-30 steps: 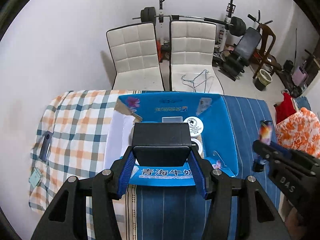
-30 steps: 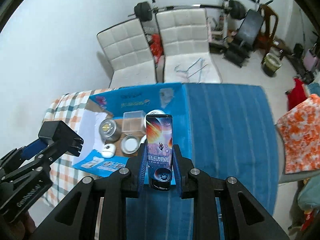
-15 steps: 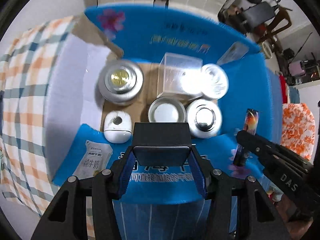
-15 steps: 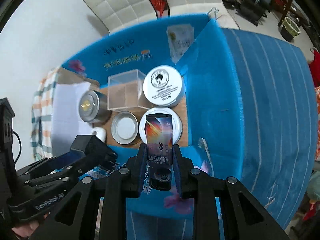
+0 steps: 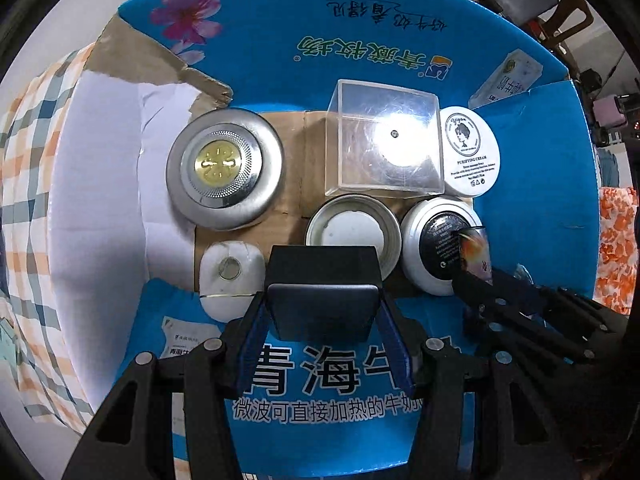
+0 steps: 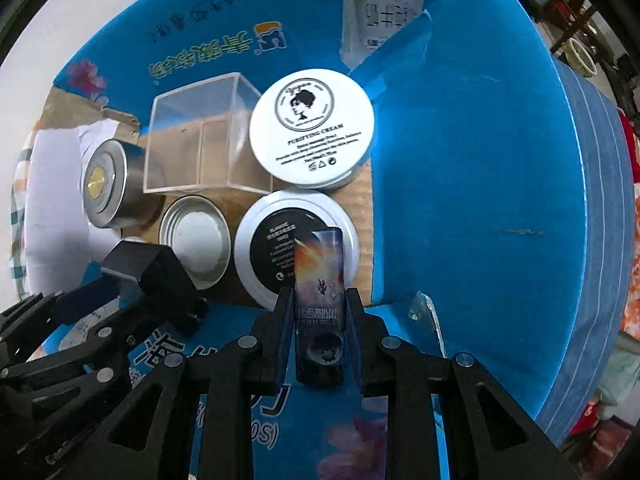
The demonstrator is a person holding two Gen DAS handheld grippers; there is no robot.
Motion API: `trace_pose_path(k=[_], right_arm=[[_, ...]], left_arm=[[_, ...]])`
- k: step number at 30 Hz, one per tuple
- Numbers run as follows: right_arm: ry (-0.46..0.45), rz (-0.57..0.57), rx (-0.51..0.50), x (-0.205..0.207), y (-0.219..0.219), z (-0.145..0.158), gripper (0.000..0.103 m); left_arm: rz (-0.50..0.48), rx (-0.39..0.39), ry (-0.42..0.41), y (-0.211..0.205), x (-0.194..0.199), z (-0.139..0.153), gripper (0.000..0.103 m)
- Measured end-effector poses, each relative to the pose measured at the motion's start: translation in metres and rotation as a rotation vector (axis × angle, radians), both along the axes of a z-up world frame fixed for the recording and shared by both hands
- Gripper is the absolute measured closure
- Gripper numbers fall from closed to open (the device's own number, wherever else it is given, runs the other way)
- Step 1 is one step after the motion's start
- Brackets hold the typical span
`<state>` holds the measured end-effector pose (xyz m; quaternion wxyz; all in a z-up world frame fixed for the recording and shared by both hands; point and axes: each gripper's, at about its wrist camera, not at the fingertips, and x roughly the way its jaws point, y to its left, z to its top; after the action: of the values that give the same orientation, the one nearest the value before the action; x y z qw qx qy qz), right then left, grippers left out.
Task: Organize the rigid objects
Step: 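Lower the charger and bottle into the box and open both tools, then move the right tool back over the key on the cloth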
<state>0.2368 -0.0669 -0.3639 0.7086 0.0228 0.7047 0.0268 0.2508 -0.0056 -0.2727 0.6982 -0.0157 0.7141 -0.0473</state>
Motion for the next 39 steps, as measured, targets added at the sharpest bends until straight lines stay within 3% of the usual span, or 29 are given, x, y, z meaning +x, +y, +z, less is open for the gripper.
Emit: trace_pose_path(k=[3,12,15,19,24,26,28,32,34,39], right_arm=[[-0.008,0.009,-0.060,0.001,0.004,-0.005,0.076],[0.008,-0.038,-0.034,-0.008,-0.011,-0.003,0.065],[0.002,-0.031,-0.023,-0.012,-0.009,0.005,0.053],[-0.002,-0.010,-0.035,-0.020,-0.005,0.017,0.020],[-0.064,0.003,-0.044,-0.035,0.002,0.049,0.019],[-0.106,0.011,-0.041,-0.042,0.005,0.067,0.019],[-0.140,0.018,-0.045,-0.044,0.014,0.085,0.018],[-0.199,0.019,-0.035,-0.058,0.014,0.117,0.016],[-0.233,0.015,-0.033,-0.067,0.014,0.136,0.015],[-0.310,0.005,-0.024,-0.088,0.006,0.185,0.012]], left_arm=[[-0.035,0.039,-0.008,-0.004,-0.003,0.001,0.052],[0.002,0.041,-0.028,0.000,-0.006,0.016,0.051],[-0.001,0.036,-0.057,0.005,-0.008,0.029,0.051],[0.003,0.034,-0.098,0.009,-0.017,0.051,0.051],[0.016,0.061,-0.185,0.023,-0.032,0.080,0.051],[0.026,0.061,-0.214,0.026,-0.031,0.097,0.038],[0.044,0.047,-0.238,0.033,-0.036,0.106,0.019],[0.061,0.056,-0.288,0.032,-0.046,0.130,0.013],[0.064,0.060,-0.311,0.034,-0.052,0.140,0.002],[0.073,0.064,-0.377,0.038,-0.070,0.172,0.002]])
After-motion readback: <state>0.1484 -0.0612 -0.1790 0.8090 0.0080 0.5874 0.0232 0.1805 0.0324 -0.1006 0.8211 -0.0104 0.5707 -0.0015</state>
